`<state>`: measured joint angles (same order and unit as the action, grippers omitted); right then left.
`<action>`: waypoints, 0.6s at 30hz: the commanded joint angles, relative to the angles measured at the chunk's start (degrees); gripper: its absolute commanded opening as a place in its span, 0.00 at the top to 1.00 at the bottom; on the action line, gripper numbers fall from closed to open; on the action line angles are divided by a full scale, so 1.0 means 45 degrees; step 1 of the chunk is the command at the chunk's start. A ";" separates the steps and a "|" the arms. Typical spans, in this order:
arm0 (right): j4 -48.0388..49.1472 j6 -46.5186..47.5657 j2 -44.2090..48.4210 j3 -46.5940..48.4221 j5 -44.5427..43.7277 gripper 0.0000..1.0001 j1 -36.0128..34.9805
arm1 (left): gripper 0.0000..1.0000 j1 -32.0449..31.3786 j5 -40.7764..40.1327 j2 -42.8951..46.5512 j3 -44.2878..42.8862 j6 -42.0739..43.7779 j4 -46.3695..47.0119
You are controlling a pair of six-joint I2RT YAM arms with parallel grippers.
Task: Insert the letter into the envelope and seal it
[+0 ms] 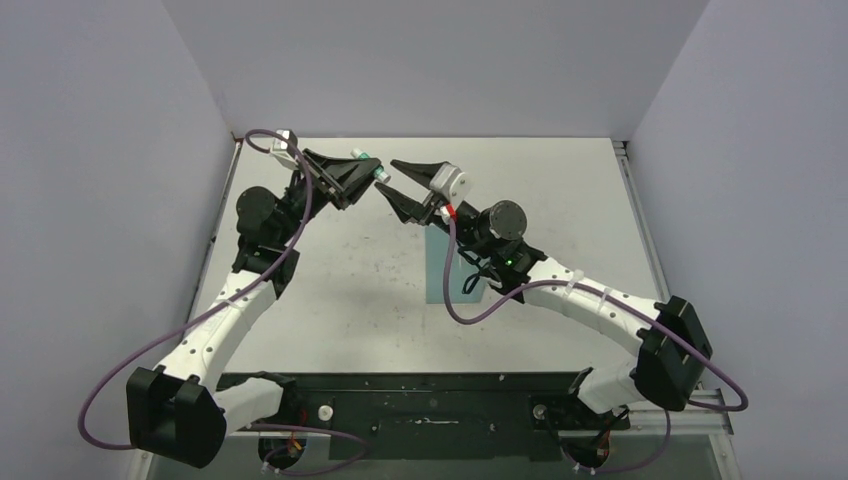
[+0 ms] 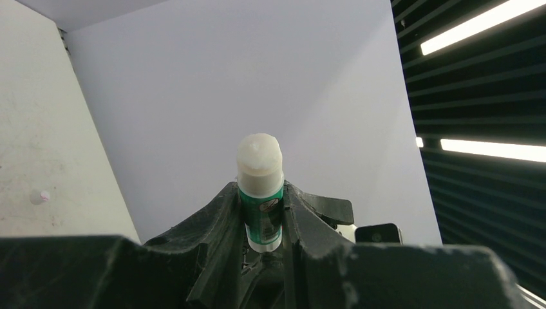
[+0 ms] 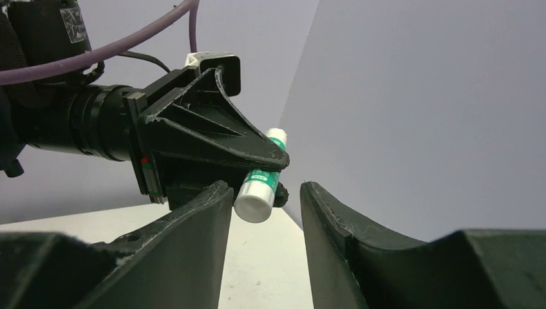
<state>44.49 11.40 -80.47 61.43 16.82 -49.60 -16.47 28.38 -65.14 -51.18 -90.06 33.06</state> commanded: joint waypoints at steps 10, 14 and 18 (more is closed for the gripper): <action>0.0375 0.0615 -0.0511 0.0817 -0.0386 0.78 -0.0193 | 1.00 -0.0094 0.0701 0.0264 -0.0958 0.0273 0.0007; 0.0879 0.0069 -0.0475 0.0632 -0.0876 0.94 -0.0130 | 0.74 -0.0080 0.0852 0.0270 -0.1190 0.0786 -0.0427; 0.1345 -0.1786 -0.0204 0.0255 -0.0064 0.95 0.0818 | 0.27 0.0122 0.0721 0.0378 -0.1232 0.1229 -0.1021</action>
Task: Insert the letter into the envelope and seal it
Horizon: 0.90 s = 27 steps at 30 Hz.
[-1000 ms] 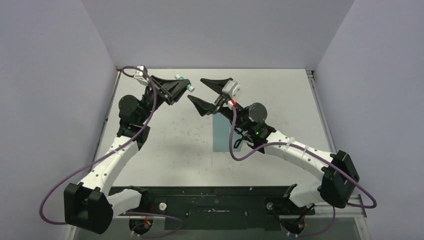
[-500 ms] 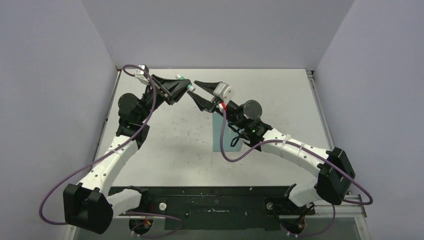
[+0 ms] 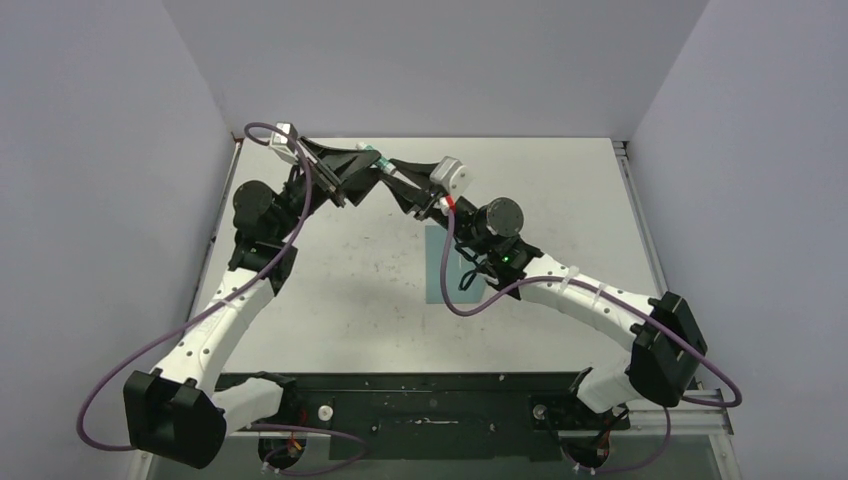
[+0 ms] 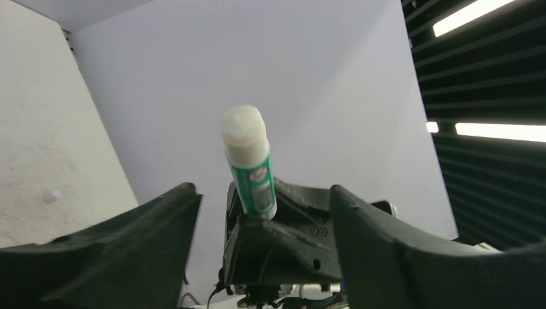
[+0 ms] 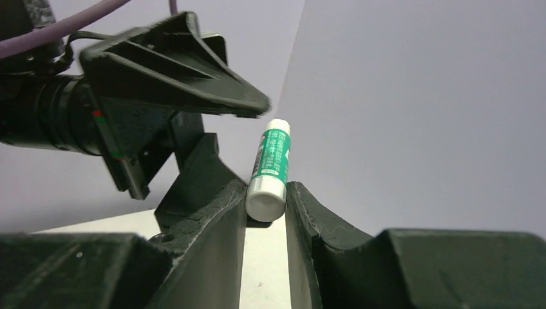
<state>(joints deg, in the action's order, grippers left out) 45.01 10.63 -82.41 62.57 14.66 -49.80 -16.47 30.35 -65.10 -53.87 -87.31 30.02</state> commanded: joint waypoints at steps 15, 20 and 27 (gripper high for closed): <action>0.2214 -0.4351 0.1070 -0.1393 0.4008 0.95 0.2904 | 0.07 0.0603 0.1167 -0.0384 -0.1150 0.1155 -0.1755; 0.2129 -0.4691 0.0907 -0.1230 0.5156 0.95 0.2971 | 0.14 0.0608 0.0633 -0.0302 -0.0959 0.1130 -0.2184; 0.1113 -0.4311 0.0647 -0.0732 0.6051 0.95 0.3020 | 0.41 0.0672 0.0929 -0.0395 -0.0480 0.0197 -0.1033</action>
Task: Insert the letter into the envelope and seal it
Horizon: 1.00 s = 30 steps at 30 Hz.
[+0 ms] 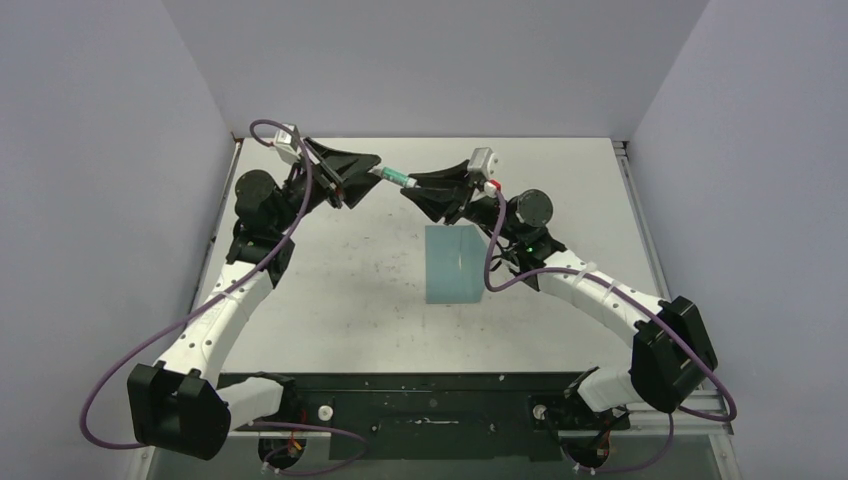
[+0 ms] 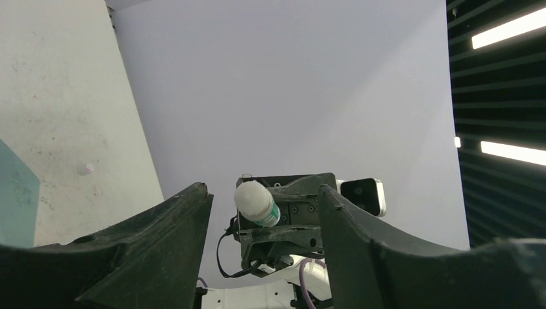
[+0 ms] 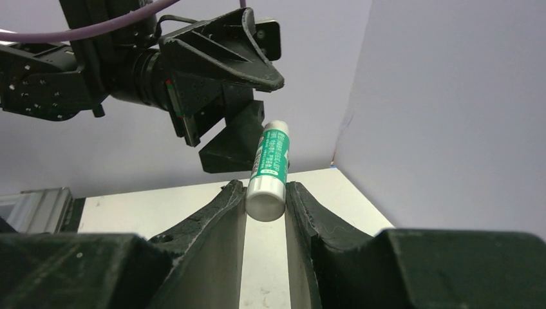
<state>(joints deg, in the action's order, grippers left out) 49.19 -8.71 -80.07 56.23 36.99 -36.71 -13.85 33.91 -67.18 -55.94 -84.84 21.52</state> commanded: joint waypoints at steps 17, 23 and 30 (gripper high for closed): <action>0.0415 -0.0420 -0.0738 0.1085 0.1496 0.95 0.0111 | 0.87 -0.0040 0.0173 0.0103 -0.0086 -0.0114 -0.1139; 0.1022 -0.1334 -0.1166 0.1101 0.1270 0.54 0.0092 | 1.00 -0.0323 -0.0133 0.0230 0.0564 -0.0878 -0.0581; 0.4956 -0.2897 -0.2139 0.0610 0.0443 0.26 -0.0406 | 1.00 -0.0644 -0.0316 -0.0007 0.1106 -0.2600 0.1305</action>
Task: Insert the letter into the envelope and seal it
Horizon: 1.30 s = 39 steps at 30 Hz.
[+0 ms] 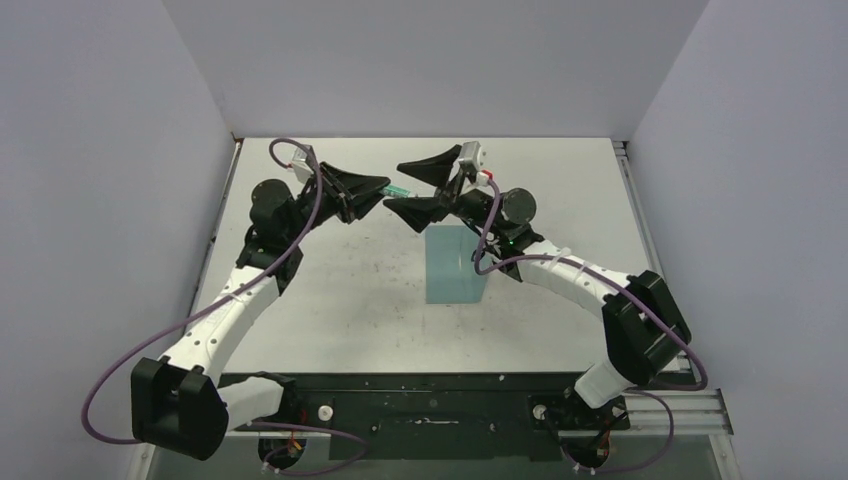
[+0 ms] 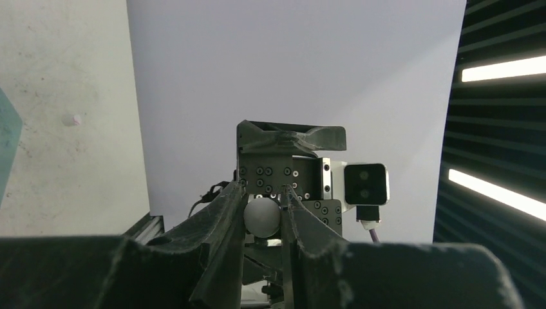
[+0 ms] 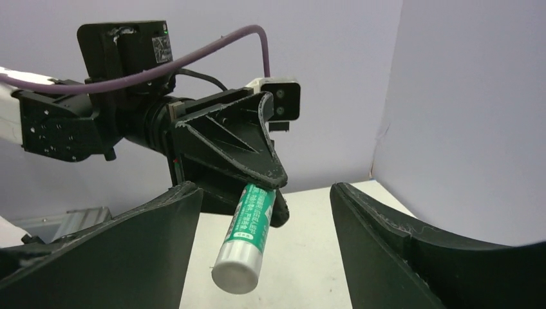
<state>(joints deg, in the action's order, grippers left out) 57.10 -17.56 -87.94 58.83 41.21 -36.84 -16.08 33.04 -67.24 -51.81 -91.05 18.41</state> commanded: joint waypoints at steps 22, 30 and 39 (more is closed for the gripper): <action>0.2649 0.0584 -0.0313 -0.0558 -0.1510 0.32 -0.0818 | 1.00 -0.0490 -0.1543 0.0349 0.1654 -0.3230 0.4626; 0.2525 0.0545 -0.0262 -0.0349 -0.1418 0.50 -0.0843 | 1.00 -0.0490 -0.1321 0.0285 0.1571 -0.2894 0.4172; 0.2904 0.0241 -0.0399 -0.0261 -0.1627 0.48 -0.0837 | 1.00 -0.0491 -0.1232 0.0227 0.1576 -0.2895 0.4121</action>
<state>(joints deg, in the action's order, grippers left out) 66.39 -15.99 -91.48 56.21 34.20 -40.56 -18.06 27.07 -67.31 -44.34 -105.14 35.59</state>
